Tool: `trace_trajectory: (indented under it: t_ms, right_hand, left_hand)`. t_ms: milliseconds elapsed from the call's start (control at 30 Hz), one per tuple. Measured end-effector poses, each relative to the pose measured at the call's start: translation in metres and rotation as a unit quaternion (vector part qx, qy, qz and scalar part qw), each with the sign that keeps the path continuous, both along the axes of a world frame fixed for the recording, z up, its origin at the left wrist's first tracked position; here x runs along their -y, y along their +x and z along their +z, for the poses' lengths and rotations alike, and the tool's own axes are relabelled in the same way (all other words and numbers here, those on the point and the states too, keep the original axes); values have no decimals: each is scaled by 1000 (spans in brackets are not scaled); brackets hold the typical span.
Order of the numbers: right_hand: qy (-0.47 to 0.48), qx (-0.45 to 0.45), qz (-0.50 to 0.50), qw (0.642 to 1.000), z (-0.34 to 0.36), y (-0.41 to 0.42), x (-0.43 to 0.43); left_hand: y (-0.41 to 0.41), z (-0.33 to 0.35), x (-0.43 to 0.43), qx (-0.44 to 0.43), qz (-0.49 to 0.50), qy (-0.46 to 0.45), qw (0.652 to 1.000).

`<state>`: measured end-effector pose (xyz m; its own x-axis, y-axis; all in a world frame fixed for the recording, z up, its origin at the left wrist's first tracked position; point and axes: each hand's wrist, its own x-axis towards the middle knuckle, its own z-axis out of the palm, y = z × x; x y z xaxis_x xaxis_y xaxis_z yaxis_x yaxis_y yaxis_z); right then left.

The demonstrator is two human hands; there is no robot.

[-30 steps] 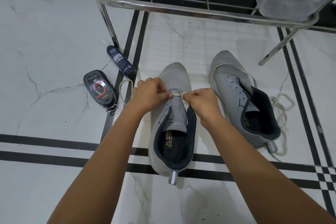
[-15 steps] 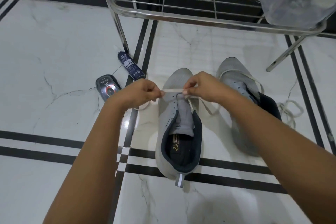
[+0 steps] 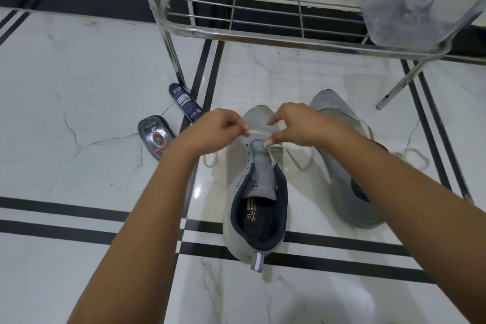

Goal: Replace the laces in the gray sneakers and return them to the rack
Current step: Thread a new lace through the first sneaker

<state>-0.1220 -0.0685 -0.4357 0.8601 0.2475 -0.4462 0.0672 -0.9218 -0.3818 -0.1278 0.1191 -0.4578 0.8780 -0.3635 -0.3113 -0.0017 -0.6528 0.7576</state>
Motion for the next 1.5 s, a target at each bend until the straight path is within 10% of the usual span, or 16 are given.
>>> trace_trajectory:
  t_ms: [1033, 1500]
  right_hand:
    - [6, -37, -28, 999, -7, -8, 13]
    - [259, -10, -123, 958, -22, -17, -16]
  left_hand:
    - [-5, -16, -10, -7, 47, -23, 999]
    - [-8, -23, 15, -44, 67, -175, 981]
